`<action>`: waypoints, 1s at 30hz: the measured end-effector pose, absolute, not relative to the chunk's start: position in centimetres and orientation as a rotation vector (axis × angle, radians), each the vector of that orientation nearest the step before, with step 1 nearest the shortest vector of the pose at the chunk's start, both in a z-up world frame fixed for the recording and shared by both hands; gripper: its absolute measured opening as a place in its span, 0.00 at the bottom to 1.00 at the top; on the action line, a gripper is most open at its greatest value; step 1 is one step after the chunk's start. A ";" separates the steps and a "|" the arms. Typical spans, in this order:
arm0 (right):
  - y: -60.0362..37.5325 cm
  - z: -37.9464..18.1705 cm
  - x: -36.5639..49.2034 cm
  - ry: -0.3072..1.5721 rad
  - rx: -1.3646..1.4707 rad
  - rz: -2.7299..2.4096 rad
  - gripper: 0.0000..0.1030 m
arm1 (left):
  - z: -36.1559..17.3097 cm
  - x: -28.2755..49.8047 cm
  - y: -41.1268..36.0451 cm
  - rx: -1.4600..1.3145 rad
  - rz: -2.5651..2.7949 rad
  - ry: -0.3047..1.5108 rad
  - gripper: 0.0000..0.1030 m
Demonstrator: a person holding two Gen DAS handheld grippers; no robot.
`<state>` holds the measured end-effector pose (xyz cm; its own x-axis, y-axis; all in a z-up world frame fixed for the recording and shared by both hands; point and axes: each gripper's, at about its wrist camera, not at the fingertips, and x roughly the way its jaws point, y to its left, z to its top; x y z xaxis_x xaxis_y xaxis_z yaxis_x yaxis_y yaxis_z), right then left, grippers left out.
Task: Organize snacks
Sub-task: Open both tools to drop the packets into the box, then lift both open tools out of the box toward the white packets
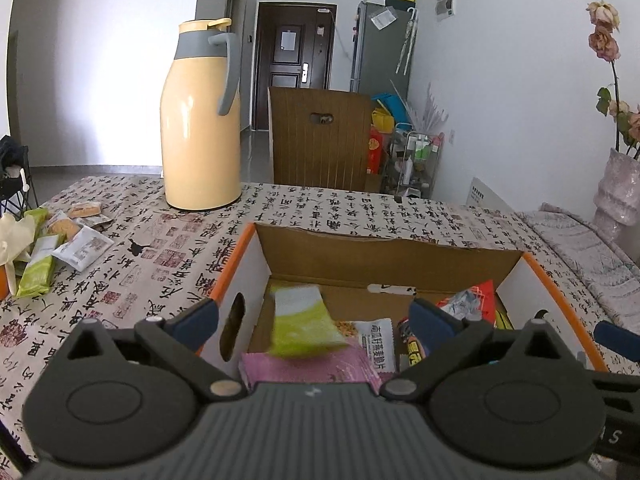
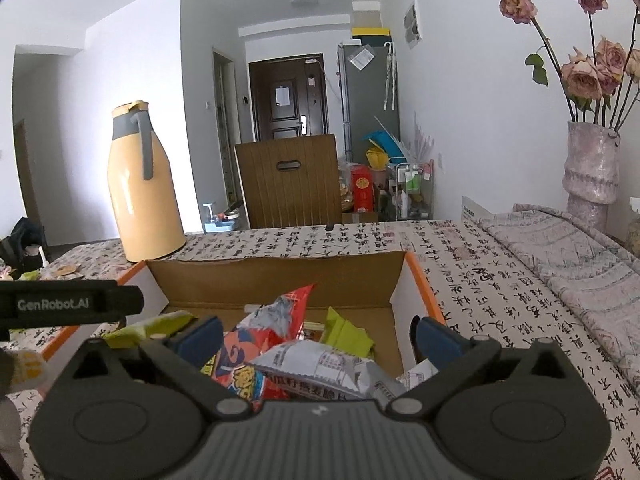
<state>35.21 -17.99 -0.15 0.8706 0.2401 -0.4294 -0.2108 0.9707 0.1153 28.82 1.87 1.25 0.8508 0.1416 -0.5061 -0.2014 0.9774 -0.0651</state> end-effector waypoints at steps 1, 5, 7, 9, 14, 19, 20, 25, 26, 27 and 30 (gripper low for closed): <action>-18.0 -0.2 35.2 0.457 0.066 0.236 1.00 | 1.3 28.8 1.8 -0.114 0.179 0.524 1.00; -18.0 -0.2 35.2 0.454 0.065 0.236 1.00 | 1.3 28.6 1.5 -0.106 0.176 0.522 1.00; -18.1 -0.1 35.2 0.449 0.064 0.239 1.00 | 1.6 28.6 1.4 -0.105 0.179 0.520 1.00; -18.2 0.3 35.1 0.439 0.065 0.240 1.00 | 1.9 28.5 1.4 -0.104 0.183 0.512 1.00; -18.7 1.7 34.4 0.400 0.073 0.232 1.00 | 2.9 27.8 1.2 -0.102 0.199 0.496 1.00; -19.4 2.6 33.4 0.380 0.073 0.228 1.00 | 3.5 26.8 1.2 -0.091 0.202 0.494 1.00; -19.5 2.7 33.1 0.379 0.072 0.226 1.00 | 3.5 26.4 1.1 -0.089 0.202 0.495 1.00; -20.4 2.7 31.7 0.389 0.065 0.226 1.00 | 3.5 24.8 1.3 -0.086 0.199 0.507 1.00; -20.6 2.6 31.3 0.392 0.065 0.227 1.00 | 3.5 24.5 1.4 -0.086 0.197 0.511 1.00; -20.8 2.6 31.0 0.395 0.067 0.229 1.00 | 3.4 24.1 1.3 -0.084 0.193 0.515 1.00; -21.5 2.1 29.9 0.403 0.065 0.239 1.00 | 3.1 23.0 1.1 -0.062 0.178 0.525 1.00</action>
